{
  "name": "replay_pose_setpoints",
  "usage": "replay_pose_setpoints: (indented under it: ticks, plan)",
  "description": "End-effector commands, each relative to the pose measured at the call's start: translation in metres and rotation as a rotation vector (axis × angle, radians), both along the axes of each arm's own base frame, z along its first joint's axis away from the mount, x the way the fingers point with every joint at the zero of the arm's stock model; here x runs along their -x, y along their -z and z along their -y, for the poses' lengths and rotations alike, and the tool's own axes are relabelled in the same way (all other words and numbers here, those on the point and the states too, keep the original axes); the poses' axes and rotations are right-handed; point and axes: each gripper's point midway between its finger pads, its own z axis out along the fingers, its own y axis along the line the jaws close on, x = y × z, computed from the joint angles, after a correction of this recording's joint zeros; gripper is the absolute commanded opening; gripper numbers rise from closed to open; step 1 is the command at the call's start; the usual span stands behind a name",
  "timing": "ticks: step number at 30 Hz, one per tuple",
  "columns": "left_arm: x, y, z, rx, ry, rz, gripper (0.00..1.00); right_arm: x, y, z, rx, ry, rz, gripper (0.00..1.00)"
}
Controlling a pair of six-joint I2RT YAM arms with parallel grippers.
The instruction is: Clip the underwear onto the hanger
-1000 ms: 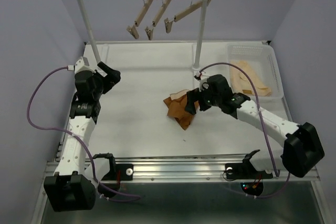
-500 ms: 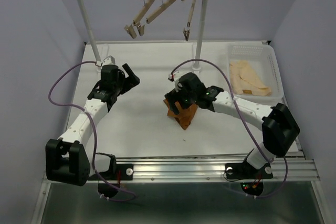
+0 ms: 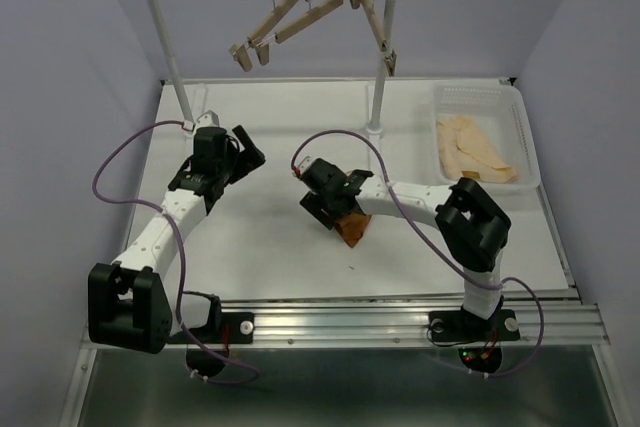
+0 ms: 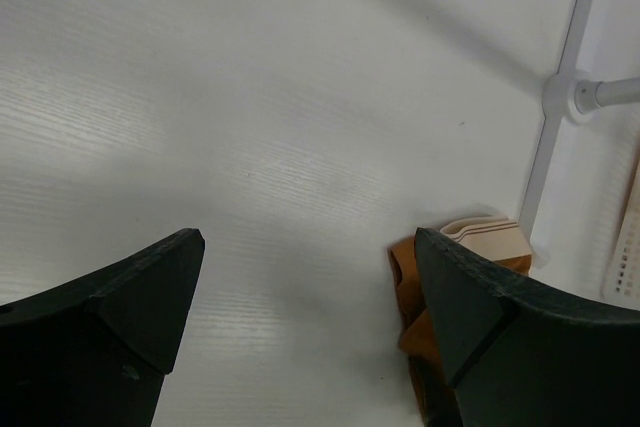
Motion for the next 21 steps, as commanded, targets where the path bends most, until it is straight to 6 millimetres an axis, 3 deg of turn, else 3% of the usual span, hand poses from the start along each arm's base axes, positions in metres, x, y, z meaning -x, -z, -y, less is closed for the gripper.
replay_pose_setpoints:
  ticks: [1, 4, 8, 12, 16, 21]
  plan:
    - [-0.003, -0.010, -0.001, -0.012, -0.009, 0.042, 0.99, -0.011, -0.009, 0.027, 0.083, 0.125, 0.091, 0.59]
    - [-0.004, -0.010, -0.001, -0.009, -0.009, 0.043, 0.99, -0.015, -0.014, 0.036, 0.084, 0.206, 0.137, 0.33]
    - [-0.009, -0.010, 0.006, 0.013, 0.013, 0.051, 0.99, -0.016, -0.036, 0.022, -0.018, 0.209, 0.136, 0.23]
    - [-0.014, -0.010, 0.025, 0.049, 0.078, 0.056, 0.99, -0.017, -0.060, 0.005, -0.127, 0.194, 0.138, 0.11]
    - [-0.015, -0.008, 0.031, 0.047, 0.097, 0.052, 0.99, -0.021, -0.087, -0.011, -0.227, 0.156, 0.167, 0.06]
    - [-0.012, -0.012, 0.027, 0.034, 0.079, 0.061, 0.99, -0.019, -0.145, -0.052, -0.482, 0.033, 0.199, 0.06]
